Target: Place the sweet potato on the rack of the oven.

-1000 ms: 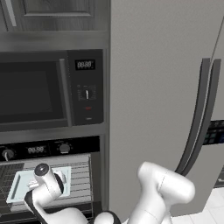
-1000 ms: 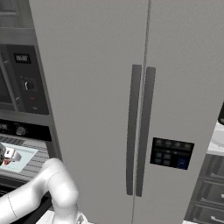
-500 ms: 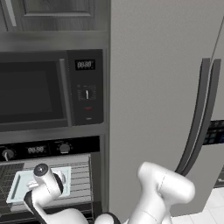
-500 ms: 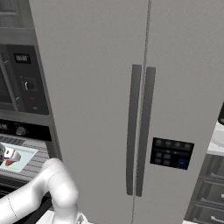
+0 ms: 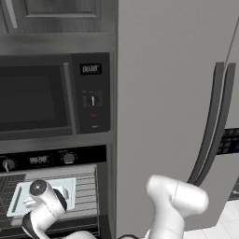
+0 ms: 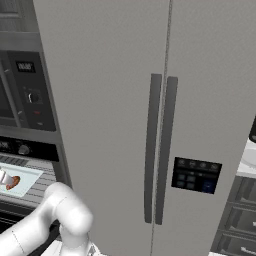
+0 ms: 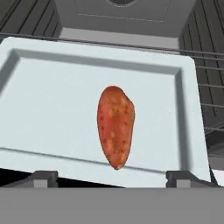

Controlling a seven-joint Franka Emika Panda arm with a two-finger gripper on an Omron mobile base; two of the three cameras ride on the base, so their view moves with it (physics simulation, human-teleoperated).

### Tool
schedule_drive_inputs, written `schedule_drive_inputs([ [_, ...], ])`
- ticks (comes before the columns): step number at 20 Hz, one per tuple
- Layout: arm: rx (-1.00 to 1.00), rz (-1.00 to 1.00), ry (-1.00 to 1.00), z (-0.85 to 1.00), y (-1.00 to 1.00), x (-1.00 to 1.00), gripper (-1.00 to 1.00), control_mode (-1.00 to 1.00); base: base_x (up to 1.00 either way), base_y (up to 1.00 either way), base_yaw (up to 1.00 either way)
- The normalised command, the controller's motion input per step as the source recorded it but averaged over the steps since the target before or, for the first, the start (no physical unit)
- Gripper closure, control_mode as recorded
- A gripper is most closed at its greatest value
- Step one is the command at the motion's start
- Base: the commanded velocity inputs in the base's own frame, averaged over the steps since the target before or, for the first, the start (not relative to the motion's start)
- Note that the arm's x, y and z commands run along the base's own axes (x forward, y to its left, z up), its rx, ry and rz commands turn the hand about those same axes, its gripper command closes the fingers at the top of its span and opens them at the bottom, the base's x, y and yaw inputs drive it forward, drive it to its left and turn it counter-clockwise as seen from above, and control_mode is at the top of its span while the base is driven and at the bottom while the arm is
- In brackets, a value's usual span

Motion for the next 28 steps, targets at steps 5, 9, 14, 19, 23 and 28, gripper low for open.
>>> schedule_drive_inputs([
  [5,0.0,0.0,-0.04,0.33,-0.01,-0.51,-1.0,-1.0,0.0,0.0,0.0],
  [9,0.04,0.0,-0.02,0.61,-0.12,-0.56,-1.0,-1.0,0.0,0.0,0.0],
  [14,0.11,0.0,-0.01,0.79,-0.62,-0.46,-1.0,-1.0,0.0,0.0,0.0],
  [19,0.08,0.0,-0.06,0.73,-0.73,-0.48,-1.0,-1.0,0.0,0.0,0.0],
  [23,0.06,0.0,-0.08,0.68,-0.8,-0.44,-1.0,-1.0,0.0,0.0,0.0],
  [28,0.08,0.0,-0.04,0.75,-0.74,-0.35,-1.0,-1.0,0.0,0.0,0.0],
])
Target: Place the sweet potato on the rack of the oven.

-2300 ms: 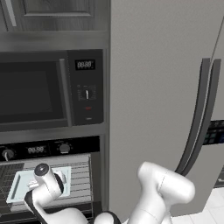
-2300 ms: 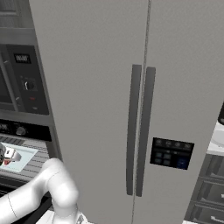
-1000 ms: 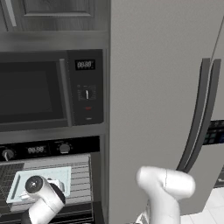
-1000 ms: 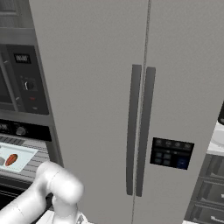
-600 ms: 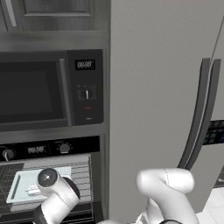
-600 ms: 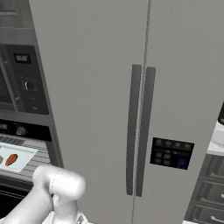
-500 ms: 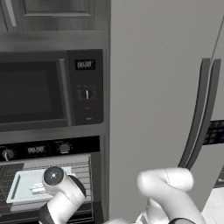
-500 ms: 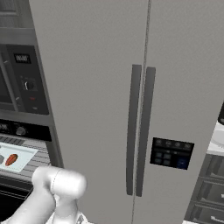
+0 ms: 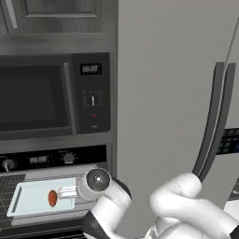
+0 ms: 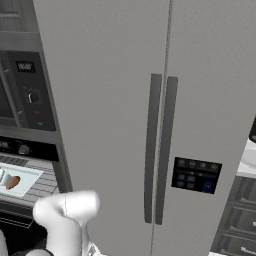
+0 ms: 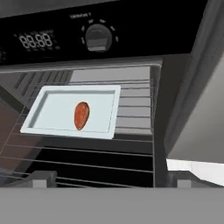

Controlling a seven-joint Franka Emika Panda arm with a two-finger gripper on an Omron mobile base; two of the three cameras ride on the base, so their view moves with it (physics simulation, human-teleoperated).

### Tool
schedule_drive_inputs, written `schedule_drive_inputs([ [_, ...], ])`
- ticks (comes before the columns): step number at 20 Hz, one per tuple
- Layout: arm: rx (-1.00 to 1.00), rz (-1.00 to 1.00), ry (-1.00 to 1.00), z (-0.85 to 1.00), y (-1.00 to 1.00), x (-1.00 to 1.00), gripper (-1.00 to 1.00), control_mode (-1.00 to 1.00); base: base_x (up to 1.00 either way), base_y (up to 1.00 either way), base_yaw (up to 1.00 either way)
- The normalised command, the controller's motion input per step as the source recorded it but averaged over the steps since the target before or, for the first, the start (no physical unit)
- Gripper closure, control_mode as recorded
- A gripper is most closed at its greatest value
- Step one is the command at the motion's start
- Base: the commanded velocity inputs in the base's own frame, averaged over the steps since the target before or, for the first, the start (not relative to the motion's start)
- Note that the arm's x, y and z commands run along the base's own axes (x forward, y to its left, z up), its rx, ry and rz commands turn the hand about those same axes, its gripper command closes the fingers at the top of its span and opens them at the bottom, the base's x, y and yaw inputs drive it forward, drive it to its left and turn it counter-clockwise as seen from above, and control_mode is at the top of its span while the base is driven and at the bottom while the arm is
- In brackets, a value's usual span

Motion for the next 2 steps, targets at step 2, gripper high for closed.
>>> schedule_drive_inputs([
  [2,0.13,0.0,0.0,0.85,-0.44,-0.47,-1.0,-1.0,0.0,0.0,0.0],
])
